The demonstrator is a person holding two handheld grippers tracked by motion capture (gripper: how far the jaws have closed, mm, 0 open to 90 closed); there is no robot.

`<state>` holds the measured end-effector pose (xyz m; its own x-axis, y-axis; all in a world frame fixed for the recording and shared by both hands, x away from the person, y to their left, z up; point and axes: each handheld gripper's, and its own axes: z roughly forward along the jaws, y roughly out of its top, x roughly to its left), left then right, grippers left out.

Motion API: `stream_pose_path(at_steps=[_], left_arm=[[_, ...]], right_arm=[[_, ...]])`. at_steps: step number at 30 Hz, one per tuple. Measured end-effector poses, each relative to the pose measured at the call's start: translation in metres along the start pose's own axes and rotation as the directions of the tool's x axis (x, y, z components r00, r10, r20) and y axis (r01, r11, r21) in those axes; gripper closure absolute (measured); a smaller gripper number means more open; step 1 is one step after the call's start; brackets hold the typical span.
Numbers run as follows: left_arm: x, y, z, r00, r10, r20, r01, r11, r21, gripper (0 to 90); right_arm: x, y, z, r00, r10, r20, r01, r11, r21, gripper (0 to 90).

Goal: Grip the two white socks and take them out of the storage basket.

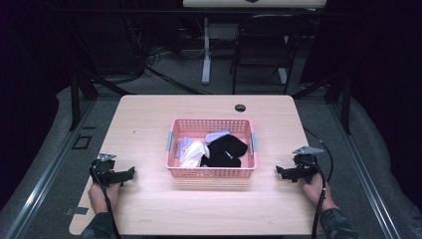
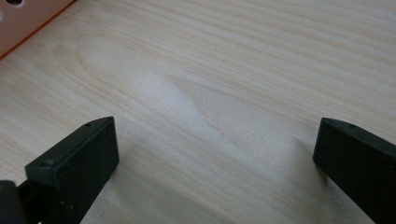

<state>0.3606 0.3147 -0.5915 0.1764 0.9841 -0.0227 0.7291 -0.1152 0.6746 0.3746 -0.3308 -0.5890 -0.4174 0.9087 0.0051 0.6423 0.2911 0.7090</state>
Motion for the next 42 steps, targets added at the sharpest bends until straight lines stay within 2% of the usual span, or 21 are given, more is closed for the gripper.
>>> stream_pose_path(at_steps=[20,30,42], left_arm=[[0.0001,0.0001,-0.0002,1.0,0.007,0.0,-0.007,1.0,0.001,0.3],[0.0,0.001,-0.0008,0.9996,0.022,0.017,-0.022,0.9997,0.01,0.2],[0.0,0.0047,-0.0091,0.9992,0.036,0.017,-0.036,0.9993,0.001,0.3]], right_arm=[[-0.0001,0.0,0.0001,1.0,-0.001,-0.001,0.001,1.0,-0.001,0.0],[-0.0001,0.0001,0.0001,1.0,0.0,-0.007,0.0,1.0,-0.001,0.0],[-0.0002,0.0002,0.0,1.0,0.0,-0.007,0.0,1.0,0.001,0.0]])
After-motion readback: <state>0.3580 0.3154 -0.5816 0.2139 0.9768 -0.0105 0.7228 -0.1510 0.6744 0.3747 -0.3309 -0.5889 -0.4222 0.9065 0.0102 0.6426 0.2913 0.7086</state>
